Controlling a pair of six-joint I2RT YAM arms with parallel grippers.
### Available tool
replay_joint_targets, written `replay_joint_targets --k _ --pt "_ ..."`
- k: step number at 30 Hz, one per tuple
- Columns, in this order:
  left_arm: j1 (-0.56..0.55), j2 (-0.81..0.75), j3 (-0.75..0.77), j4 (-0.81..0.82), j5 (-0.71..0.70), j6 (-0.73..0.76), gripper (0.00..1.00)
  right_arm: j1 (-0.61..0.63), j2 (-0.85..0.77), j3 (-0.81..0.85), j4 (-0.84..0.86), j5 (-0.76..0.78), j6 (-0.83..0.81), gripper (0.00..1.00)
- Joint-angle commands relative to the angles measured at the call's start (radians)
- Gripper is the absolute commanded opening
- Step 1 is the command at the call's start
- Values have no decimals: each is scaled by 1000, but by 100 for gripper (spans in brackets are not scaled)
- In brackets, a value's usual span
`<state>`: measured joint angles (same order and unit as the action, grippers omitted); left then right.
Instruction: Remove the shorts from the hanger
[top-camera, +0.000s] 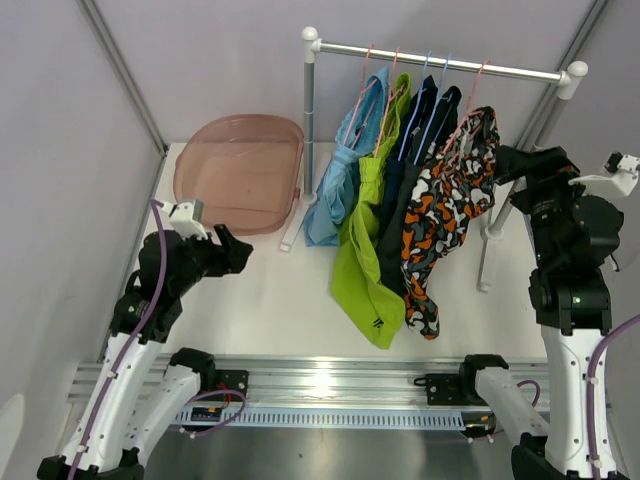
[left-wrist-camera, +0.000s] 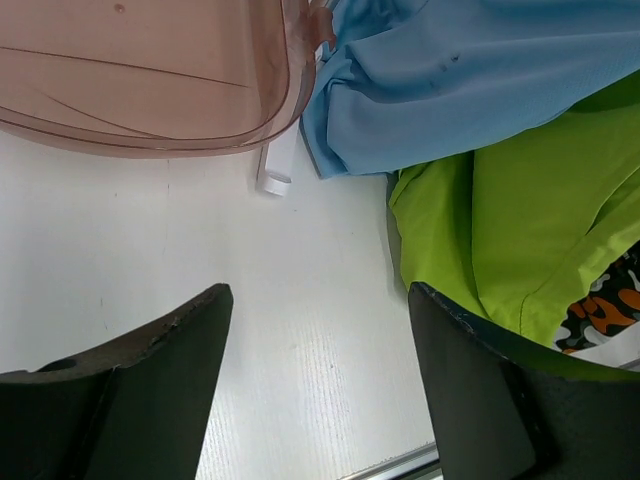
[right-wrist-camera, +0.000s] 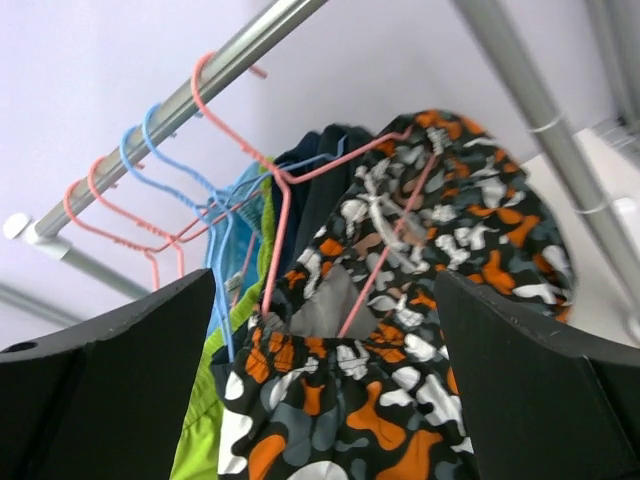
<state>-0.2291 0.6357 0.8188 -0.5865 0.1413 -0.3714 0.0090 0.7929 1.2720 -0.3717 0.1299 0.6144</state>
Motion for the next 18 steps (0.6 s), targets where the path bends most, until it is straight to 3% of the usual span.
replay_joint_targets --k 1,4,5,7,9,10,14,15,18 --pt "-10 -5 -3 14 9 20 79 0 -7 30 109 -153 42 100" --pt "-19 -4 -3 13 7 22 84 2 -63 -102 282 -289 2 99" --pt "-19 -4 -3 14 12 23 86 2 -101 -149 398 -262 66 99" --pt "-21 -4 -3 16 21 26 88 0 -133 -216 424 -88 187 99" --pt "-22 -10 -7 22 35 29 91 0 -144 -287 531 -67 216 99" --pt "-22 -11 -10 25 38 29 99 0 -129 -281 512 -59 209 99" --pt "-22 -14 -12 30 41 31 99 8 90 -36 236 -96 156 97" --pt "-22 -14 -12 33 38 28 99 20 202 100 181 -107 101 93" --pt "-22 -22 -13 34 40 28 99 110 339 299 50 -29 -2 90"
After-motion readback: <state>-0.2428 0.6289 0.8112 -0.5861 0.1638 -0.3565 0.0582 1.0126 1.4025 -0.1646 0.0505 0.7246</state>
